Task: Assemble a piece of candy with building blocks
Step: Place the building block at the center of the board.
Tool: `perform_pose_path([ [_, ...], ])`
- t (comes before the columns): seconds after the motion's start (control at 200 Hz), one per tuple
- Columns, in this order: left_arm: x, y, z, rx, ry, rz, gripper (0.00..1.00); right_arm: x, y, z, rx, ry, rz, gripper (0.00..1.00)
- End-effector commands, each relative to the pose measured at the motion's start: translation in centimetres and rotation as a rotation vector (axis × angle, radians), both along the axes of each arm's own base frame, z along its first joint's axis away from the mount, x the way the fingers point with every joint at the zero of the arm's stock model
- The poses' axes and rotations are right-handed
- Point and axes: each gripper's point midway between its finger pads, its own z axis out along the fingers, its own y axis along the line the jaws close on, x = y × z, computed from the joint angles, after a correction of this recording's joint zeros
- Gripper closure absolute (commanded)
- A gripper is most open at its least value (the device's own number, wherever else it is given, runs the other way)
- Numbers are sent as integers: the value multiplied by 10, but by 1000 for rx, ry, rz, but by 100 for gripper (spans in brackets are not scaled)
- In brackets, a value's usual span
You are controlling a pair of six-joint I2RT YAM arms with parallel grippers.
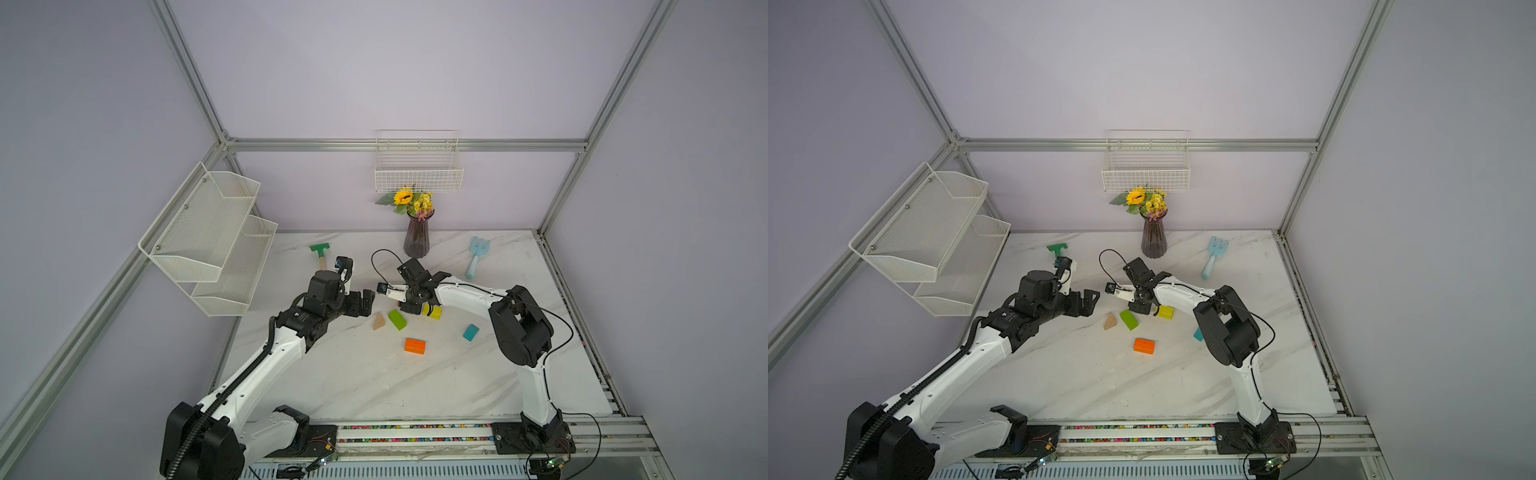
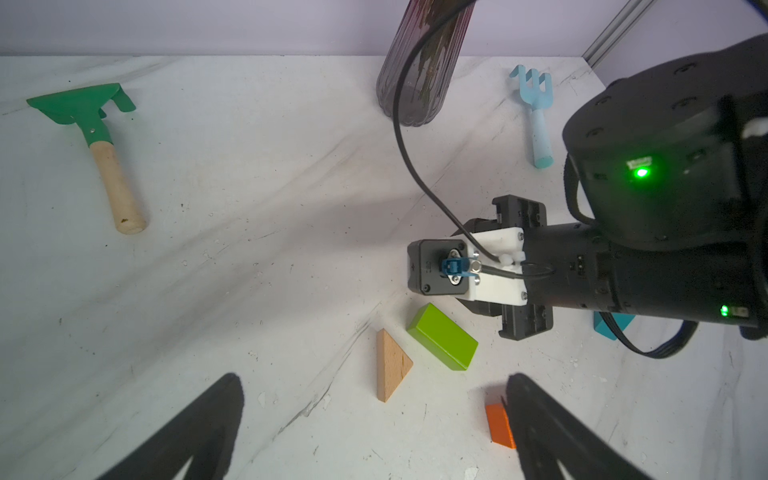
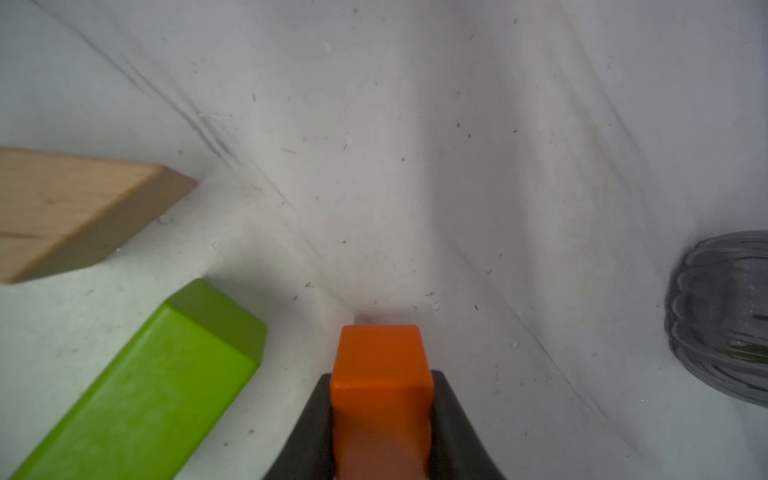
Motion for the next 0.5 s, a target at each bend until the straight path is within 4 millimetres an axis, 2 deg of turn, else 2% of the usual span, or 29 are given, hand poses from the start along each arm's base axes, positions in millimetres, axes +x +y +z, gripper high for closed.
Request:
perform_pose_path([
  [0.0,4,3,12,-29,-31,29,1,-8,-3,-7,1,60,-5,85],
  [0.05,5,3,12,-28,-32,30,1,-10,-2,-9,14,84,-15,75],
  [0.105,5,4,11,-27,-31,32,1,-12,0,-10,25,106,-20,55],
  [0.225,5,5,10,-25,-29,37,1,-10,5,-4,61,90,-11,47],
  [0.25,4,4,10,-24,-29,36,1,-9,5,-1,70,80,-13,40],
  [0.305,5,5,10,-23,-29,38,1,-6,7,8,89,52,-14,39],
  [0.355,5,6,11,-21,-30,41,1,-1,10,25,119,7,-17,39],
  [0.42,5,7,12,-19,-35,47,1,6,13,56,182,-68,-27,39],
  [0.495,6,8,13,-13,-38,52,1,12,15,108,285,-179,-48,38],
])
